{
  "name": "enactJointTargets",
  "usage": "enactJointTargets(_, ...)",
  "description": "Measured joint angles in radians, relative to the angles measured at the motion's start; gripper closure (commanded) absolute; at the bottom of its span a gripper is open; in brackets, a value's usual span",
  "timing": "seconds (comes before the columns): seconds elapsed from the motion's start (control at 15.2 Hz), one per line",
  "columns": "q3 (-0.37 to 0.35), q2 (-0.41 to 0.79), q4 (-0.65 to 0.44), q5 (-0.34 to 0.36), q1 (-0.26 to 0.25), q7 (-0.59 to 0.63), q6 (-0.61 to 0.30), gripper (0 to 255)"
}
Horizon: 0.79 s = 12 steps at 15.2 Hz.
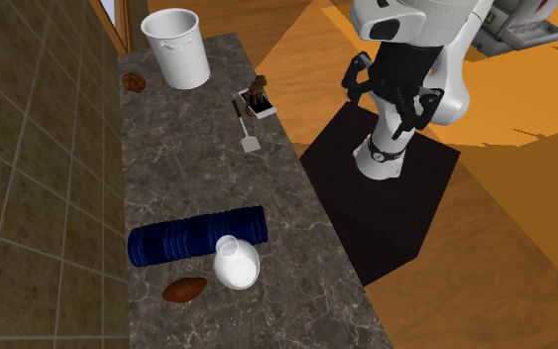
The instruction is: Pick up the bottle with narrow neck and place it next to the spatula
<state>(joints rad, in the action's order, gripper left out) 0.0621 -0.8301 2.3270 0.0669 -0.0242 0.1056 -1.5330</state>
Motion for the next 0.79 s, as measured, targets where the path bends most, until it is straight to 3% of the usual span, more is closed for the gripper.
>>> enactJointTargets(0.26, 0.017, 0.069, -0.005, 0.005, 0.003, -0.006, -0.060, 0)
enactJointTargets(0.79, 0.081, 0.346, -0.102, 0.005, 0.008, -0.042, -0.227, 0)
